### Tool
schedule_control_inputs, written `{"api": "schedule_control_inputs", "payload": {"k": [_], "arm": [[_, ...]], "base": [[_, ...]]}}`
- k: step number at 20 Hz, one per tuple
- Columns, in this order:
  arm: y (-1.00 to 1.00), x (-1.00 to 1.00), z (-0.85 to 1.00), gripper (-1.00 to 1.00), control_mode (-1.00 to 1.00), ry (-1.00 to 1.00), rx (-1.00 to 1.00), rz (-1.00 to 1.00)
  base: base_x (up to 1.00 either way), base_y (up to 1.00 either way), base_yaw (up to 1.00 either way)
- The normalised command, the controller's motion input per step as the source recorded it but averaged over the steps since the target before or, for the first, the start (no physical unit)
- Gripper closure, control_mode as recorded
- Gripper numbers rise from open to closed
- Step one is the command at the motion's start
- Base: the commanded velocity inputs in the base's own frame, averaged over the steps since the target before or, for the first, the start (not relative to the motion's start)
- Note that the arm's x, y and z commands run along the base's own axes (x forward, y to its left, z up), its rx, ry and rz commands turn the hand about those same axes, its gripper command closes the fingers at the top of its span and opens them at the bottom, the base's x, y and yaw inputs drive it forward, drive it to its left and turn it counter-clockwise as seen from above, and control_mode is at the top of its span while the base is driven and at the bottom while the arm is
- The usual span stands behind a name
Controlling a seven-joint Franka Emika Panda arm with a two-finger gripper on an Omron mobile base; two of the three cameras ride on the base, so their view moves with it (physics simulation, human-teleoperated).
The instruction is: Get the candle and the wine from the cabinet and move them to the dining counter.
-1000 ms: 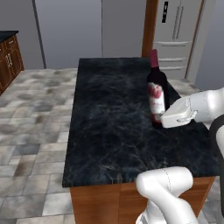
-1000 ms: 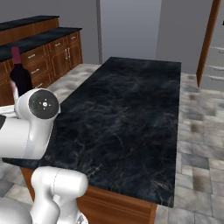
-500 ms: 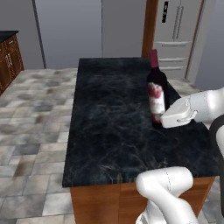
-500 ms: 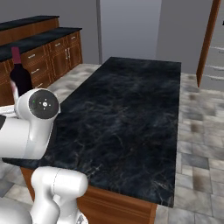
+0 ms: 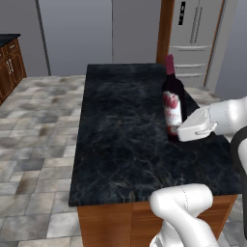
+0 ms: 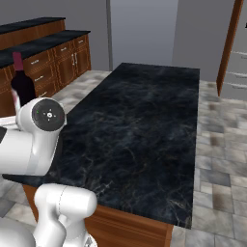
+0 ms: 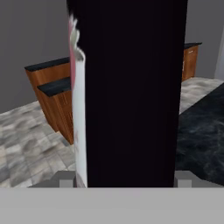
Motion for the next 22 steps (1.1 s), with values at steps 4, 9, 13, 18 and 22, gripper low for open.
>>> {"api": "schedule_control_inputs", "payload": {"k": [4,9,13,18,22], "arm": [[0.04,0.07,-0.09,1.00,-1.00,0.17,-0.14,-0.01],[-0.32,0.15,-0.24,1.00,-1.00,0.05,0.00,0.00],[-0.46,0.17,-0.23,1.00,-1.00,0.00,0.03,0.03],[-0.47,0.04,-0.23,1.00,-1.00,0.00,0.02,0.04],[-0.36,0.08,-0.26,1.00,-1.00,0.00,0.00,0.00]], "base": [[0.00,0.00,0.00],[0.00,0.00,0.00],[0.00,0.00,0.00],[0.00,0.00,0.00],[0.00,0.00,0.00]]}}
